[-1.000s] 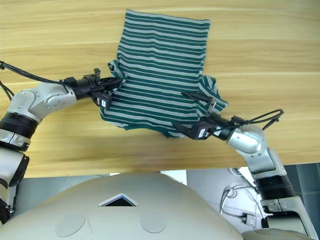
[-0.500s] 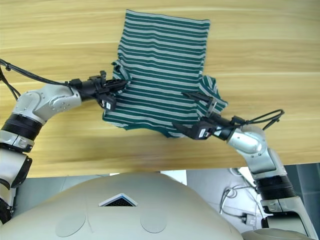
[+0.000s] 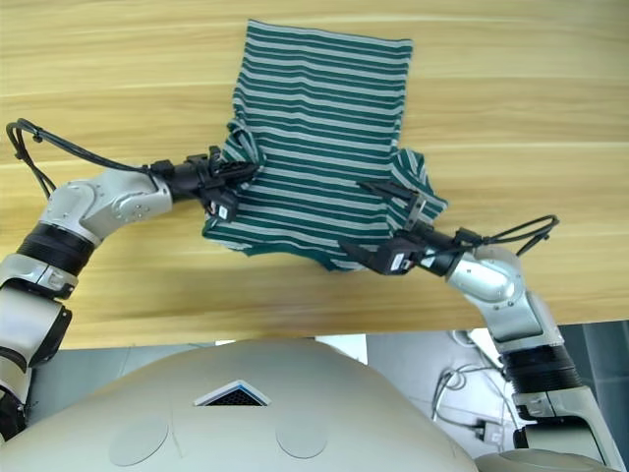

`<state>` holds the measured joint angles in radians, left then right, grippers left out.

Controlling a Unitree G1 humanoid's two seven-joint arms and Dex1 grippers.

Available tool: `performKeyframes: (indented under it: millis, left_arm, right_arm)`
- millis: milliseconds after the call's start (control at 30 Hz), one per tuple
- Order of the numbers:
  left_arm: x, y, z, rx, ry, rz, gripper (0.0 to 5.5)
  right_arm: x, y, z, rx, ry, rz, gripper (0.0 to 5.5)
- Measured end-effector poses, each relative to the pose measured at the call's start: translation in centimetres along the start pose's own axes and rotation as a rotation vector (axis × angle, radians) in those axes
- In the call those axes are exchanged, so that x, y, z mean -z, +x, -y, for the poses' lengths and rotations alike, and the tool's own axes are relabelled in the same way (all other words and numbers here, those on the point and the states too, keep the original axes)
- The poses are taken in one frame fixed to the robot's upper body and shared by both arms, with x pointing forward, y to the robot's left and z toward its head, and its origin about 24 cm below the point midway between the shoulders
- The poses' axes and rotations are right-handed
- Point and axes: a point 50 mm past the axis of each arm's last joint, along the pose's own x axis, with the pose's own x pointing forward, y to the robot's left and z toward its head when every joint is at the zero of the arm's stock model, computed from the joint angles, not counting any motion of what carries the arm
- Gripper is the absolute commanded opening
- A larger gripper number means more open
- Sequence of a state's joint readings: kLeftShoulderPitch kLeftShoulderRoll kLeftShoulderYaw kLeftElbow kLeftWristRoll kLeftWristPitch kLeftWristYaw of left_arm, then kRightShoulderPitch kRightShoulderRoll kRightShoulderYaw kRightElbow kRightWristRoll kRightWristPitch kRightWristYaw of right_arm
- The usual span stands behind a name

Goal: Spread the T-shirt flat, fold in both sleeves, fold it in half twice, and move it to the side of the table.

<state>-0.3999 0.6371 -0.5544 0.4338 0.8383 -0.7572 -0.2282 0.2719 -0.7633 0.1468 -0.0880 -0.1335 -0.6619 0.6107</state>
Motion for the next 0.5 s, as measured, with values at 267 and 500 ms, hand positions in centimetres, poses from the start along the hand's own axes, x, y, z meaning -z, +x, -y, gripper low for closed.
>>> performKeyframes:
  millis: [267, 500]
  left_arm:
    - [-0.35, 0.15, 0.20, 0.022, -0.010, 0.024, 0.69]
    - [-0.70, 0.17, 0.63, 0.035, -0.045, 0.049, 1.74]
  right_arm:
    - [0.00, 0.00, 0.01, 0.000, 0.000, 0.000, 5.40]
    - [0.09, -0.16, 0.49, 0.019, -0.010, -0.008, 5.40]
